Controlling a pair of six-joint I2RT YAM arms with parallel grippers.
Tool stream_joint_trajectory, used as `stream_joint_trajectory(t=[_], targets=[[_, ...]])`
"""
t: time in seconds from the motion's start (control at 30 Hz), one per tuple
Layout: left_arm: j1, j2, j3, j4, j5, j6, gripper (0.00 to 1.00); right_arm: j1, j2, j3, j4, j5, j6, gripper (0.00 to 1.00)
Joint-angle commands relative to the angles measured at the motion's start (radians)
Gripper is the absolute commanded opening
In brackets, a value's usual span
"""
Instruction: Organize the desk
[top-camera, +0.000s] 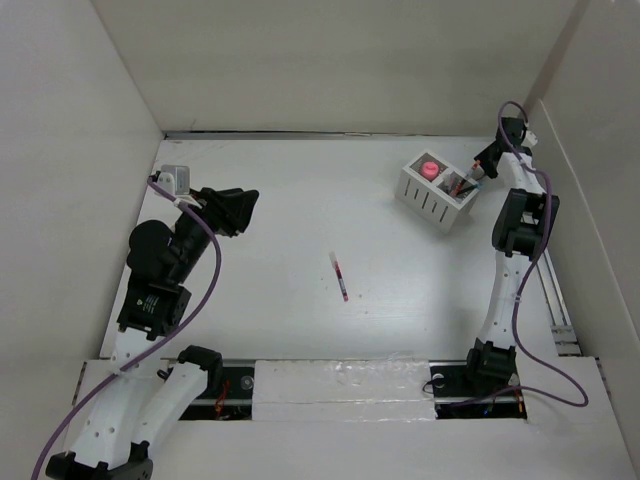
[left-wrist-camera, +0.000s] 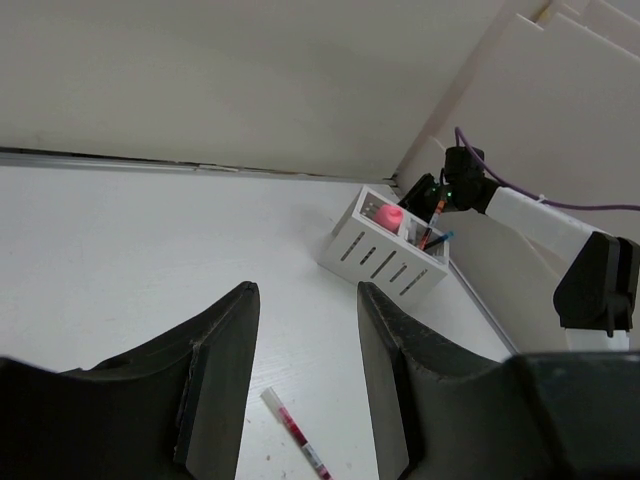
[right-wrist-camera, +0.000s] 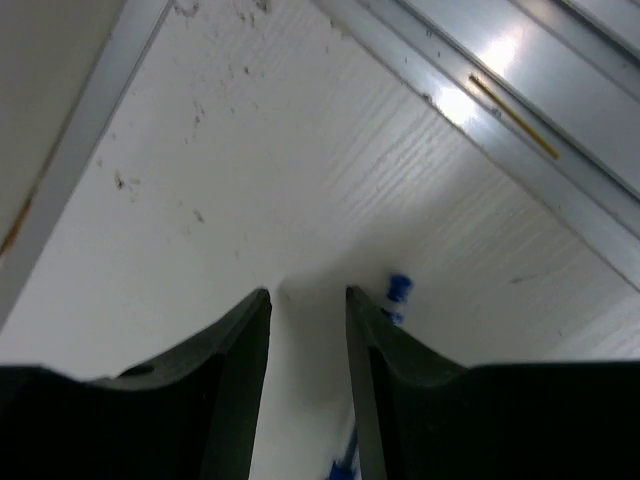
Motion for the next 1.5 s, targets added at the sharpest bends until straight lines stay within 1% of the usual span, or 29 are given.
stream_joint_trajectory(t=[0.0,0.2,0.23,0.27,0.3,0.33,0.37,0.43,0.53,0.63,0.67,0.73,0.77,0.93,1.03,1.13,1.2,1.47], targets=[[0.005,-0.024,0.004,0.044,-0.001,0.012,0.4,-0.015,-0.074,-0.05,-0.003,0.02,0.021,0.42],[0.005,-0.032,0.003,0.045,0.005,0.008,0.4,-0.024,-0.086,-0.082,-0.035,0.019,0.044,0.45],[0.005,-0.033,0.001,0.045,0.003,0.008,0.4,-0.033,-0.097,-0.106,-0.014,0.016,0.049,0.44],[0.005,-0.037,0.001,0.047,0.005,0.008,0.4,-0.033,-0.141,-0.147,0.034,-0.031,0.043,0.44],[0.005,-0.038,0.0,0.048,0.002,0.006,0.4,-0.033,-0.166,-0.193,0.147,-0.061,0.028,0.45],[0.005,-0.04,0.0,0.047,0.002,0.004,0.4,-0.042,-0.189,-0.265,0.192,-0.09,0.03,0.45],[0.005,-0.037,0.0,0.048,0.003,0.006,0.4,-0.042,-0.206,-0.281,0.226,-0.163,0.03,0.46],[0.005,-0.032,0.001,0.048,0.006,0.006,0.4,-0.053,-0.22,-0.256,0.24,-0.219,0.032,0.46],[0.005,-0.03,0.001,0.047,0.005,0.006,0.4,-0.053,-0.266,-0.249,0.247,-0.211,0.021,0.46],[0.005,-0.038,0.001,0.047,0.002,0.006,0.4,-0.053,-0.338,-0.318,0.269,-0.182,0.018,0.46],[0.005,-0.04,0.001,0.047,0.005,0.006,0.4,-0.064,-0.349,-0.35,0.261,-0.124,0.018,0.45],[0.005,-0.044,0.003,0.047,0.008,0.004,0.4,-0.075,-0.362,-0.384,0.232,-0.106,0.018,0.45],[0.005,-0.052,0.003,0.047,0.012,0.004,0.4,-0.075,-0.363,-0.427,0.229,-0.102,0.018,0.45],[0.005,-0.064,0.0,0.053,0.016,0.0,0.4,-0.102,-0.358,-0.522,0.227,-0.075,0.018,0.45],[0.005,-0.063,-0.003,0.054,0.02,0.0,0.4,-0.111,-0.338,-0.516,0.211,-0.059,0.023,0.45],[0.005,-0.06,0.0,0.053,0.011,0.001,0.4,-0.111,-0.301,-0.456,0.154,-0.06,0.021,0.45],[0.005,-0.06,-0.003,0.051,0.01,0.003,0.4,-0.111,-0.271,-0.418,0.096,-0.058,0.024,0.42],[0.005,-0.061,-0.002,0.053,0.013,0.001,0.4,-0.111,-0.252,-0.383,0.068,-0.056,0.03,0.39]])
